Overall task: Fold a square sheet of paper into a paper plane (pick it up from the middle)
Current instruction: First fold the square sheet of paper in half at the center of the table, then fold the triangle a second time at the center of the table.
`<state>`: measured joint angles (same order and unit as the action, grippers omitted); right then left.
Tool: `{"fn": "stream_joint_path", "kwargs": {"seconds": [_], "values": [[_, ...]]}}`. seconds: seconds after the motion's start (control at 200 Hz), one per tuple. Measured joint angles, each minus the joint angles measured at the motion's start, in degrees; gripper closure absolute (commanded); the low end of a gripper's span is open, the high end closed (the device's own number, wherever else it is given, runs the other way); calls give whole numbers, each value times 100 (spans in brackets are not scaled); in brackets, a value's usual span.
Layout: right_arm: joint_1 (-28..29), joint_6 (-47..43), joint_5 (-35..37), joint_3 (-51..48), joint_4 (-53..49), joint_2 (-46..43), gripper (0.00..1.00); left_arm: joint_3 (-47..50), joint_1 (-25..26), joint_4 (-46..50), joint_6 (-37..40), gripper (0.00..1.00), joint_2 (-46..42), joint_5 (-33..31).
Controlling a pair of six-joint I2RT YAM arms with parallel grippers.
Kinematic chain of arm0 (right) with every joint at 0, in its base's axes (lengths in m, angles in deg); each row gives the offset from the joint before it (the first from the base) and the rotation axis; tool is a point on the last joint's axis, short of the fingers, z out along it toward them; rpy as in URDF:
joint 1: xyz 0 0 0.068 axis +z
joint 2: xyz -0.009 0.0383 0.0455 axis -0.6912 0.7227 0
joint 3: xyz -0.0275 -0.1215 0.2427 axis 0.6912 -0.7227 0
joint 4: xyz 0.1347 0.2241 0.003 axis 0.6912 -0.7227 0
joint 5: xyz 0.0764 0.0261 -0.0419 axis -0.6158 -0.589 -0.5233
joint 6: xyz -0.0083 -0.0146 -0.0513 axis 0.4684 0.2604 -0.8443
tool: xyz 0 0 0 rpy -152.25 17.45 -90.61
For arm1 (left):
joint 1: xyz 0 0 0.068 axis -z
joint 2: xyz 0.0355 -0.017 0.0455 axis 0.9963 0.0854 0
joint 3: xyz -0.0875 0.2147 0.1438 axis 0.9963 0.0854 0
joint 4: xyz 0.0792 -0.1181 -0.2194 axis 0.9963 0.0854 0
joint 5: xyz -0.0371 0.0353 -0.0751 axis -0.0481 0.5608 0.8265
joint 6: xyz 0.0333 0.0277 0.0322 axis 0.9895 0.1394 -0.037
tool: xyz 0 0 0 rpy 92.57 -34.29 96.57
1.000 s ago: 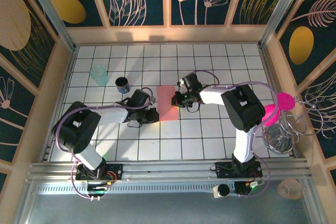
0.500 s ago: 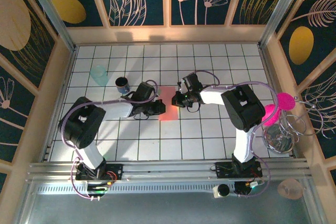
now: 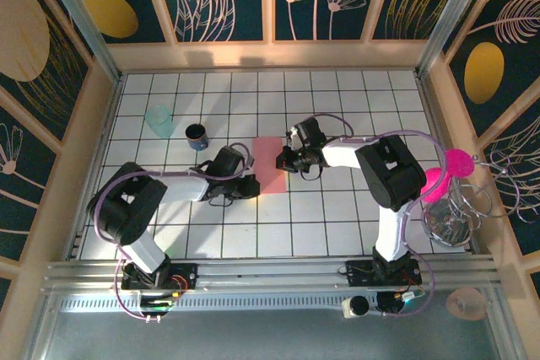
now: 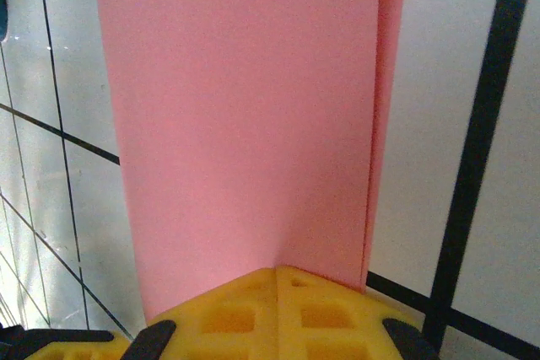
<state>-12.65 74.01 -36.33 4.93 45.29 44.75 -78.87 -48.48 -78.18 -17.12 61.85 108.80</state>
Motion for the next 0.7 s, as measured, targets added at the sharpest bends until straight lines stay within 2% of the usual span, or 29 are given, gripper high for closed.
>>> {"fn": "stream_joint_path", "kwargs": {"seconds": [0.21,0.38,0.496,0.601,0.701], "values": [[-2,11,-4,-13,170,7,100,348,7,422,-11,90,-560,-166],[2,11,24,-26,278,-48,100,326,11,597,-216,81,-879,-542],[-4,111,173,-79,295,-168,92,175,9,330,-516,74,-975,-745],[-37,326,168,-258,391,-516,76,-118,9,42,-756,69,-960,-883],[-59,564,166,-398,654,-1014,66,-487,9,-334,-927,65,-765,-975]]}}
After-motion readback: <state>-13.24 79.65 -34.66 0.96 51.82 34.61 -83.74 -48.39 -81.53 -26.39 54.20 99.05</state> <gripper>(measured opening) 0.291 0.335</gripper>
